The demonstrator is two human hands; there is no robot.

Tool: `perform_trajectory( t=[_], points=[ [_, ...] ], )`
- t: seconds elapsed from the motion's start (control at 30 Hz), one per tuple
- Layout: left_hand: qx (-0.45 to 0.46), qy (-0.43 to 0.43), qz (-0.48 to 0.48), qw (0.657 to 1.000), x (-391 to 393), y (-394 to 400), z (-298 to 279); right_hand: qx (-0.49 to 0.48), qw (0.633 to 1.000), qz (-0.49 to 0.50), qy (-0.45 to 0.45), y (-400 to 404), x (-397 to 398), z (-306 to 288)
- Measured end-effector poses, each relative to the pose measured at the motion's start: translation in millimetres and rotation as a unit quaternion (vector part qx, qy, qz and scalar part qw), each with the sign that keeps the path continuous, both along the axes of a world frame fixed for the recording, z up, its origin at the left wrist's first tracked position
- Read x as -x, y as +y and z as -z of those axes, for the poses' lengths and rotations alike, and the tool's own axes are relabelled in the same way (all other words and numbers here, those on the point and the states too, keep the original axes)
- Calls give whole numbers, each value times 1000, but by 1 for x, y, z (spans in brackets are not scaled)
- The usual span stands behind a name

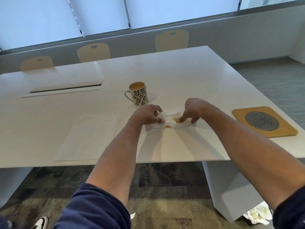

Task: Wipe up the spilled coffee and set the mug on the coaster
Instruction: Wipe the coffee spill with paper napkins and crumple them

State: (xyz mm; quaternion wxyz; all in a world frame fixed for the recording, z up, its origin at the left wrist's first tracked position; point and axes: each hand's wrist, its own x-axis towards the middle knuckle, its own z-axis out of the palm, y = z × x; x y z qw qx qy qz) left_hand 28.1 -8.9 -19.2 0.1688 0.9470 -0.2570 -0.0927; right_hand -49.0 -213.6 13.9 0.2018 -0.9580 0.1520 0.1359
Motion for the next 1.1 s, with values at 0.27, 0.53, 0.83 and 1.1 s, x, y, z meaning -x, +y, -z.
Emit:
perform_trajectory(
  t=[0.27,0.53,0.83,1.1],
  points=[
    [15,-21,-13,1000,3,0,6,43,997,-69,-10,11,7,5],
    [15,-24,-3,1000,4,1,5,61,992,-97,-48,12,1,13],
    [82,1,-37,996,7,7,12,99,984,-122,-89,25,-8,22],
    [101,-27,-34,994,14,6,15,174,957,-203,-109,33,-8,35]
  ],
)
